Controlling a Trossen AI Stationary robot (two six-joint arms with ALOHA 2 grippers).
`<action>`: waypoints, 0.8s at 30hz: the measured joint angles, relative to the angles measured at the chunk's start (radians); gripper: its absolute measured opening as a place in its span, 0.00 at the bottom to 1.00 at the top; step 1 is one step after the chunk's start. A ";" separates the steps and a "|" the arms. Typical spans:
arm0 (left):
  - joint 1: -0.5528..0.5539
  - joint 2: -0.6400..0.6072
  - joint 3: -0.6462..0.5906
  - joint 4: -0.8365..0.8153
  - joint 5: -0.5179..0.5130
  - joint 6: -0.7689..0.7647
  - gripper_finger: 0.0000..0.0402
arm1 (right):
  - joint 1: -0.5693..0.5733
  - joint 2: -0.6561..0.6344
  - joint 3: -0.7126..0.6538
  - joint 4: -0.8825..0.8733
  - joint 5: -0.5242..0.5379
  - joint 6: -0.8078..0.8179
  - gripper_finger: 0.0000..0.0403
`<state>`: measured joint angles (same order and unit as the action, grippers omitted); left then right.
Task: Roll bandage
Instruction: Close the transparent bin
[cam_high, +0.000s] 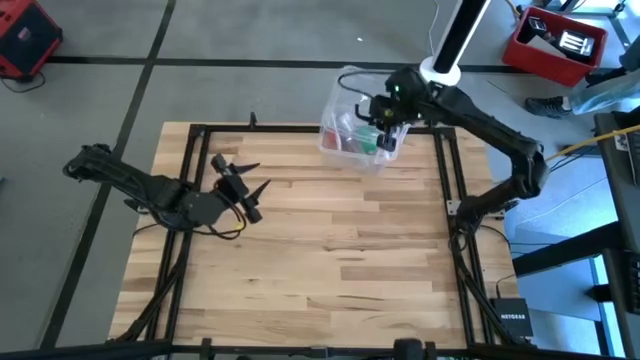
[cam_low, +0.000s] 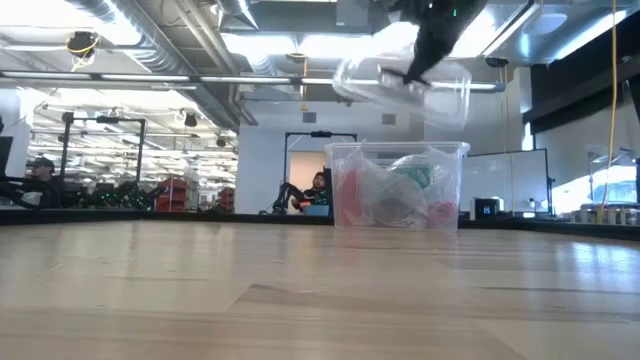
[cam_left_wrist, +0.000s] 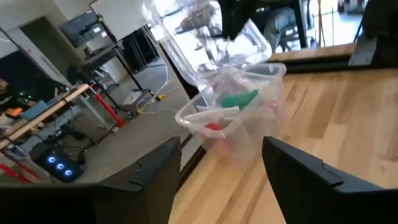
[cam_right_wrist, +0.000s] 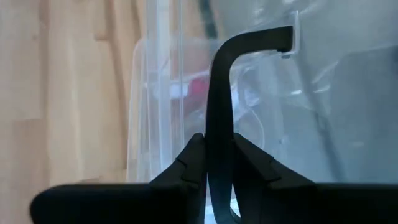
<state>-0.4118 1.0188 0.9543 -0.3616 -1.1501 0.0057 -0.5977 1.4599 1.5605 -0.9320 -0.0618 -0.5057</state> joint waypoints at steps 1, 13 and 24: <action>0.002 -0.002 -0.004 0.002 0.003 -0.015 0.54 | -0.035 0.016 -0.001 -0.008 -0.054 -0.008 0.13; 0.002 -0.001 -0.013 -0.002 0.078 -0.041 0.54 | -0.097 0.154 -0.002 -0.085 -0.235 -0.059 0.13; 0.002 -0.001 -0.013 -0.002 0.093 -0.025 0.54 | -0.096 0.191 0.043 -0.150 -0.201 -0.041 0.13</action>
<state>-0.4103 1.0176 0.9413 -0.3637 -1.0566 -0.0196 -0.6933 1.6508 1.6036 -1.0823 -0.2630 -0.5470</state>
